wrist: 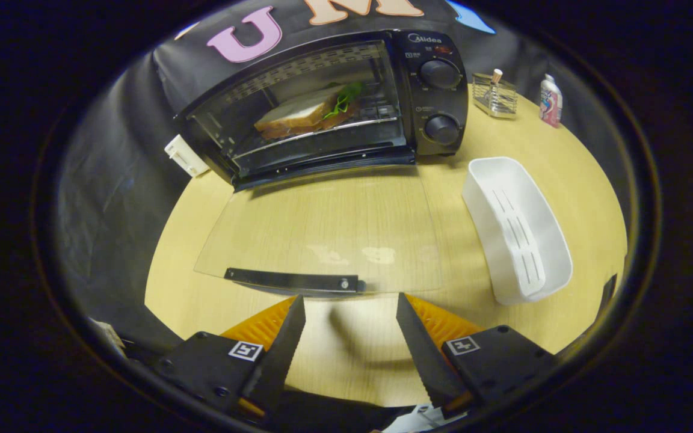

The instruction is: Open the toaster oven, put the food inside, and close the toaster oven door.

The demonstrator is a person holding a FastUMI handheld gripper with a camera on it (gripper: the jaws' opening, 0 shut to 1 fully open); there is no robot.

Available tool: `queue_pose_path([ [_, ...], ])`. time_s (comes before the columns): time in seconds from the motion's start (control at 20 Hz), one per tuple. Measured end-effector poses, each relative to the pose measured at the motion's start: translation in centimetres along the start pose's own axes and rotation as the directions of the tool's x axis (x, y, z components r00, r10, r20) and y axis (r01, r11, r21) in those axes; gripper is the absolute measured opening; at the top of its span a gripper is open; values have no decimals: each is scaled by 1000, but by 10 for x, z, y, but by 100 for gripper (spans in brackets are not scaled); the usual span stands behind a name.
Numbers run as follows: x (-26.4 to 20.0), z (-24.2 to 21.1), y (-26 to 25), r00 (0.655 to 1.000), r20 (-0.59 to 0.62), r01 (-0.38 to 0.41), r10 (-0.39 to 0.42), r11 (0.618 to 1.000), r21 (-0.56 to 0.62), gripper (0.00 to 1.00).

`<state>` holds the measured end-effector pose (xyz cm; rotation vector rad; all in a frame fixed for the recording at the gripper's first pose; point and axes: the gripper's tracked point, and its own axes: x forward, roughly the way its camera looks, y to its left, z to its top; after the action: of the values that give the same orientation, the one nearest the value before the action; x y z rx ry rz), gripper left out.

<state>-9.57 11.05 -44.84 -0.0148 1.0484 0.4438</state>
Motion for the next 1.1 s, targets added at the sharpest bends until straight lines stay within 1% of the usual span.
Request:
queue_pose_path([
  [0.15,0,1,0,1000,-6,11,-11,1000,-10,94],
  [0.3,-13,14,4,999,29,18,-18,1000,-19,94],
  [0.4,-23,24,8,999,52,15,-15,1000,1,94],
  [0.65,-49,61,19,989,146,-12,2,998,68,94],
  [0.85,-61,93,26,973,229,-22,5,997,70,94],
  [1.1,-65,125,48,955,289,-86,65,994,60,95],
])
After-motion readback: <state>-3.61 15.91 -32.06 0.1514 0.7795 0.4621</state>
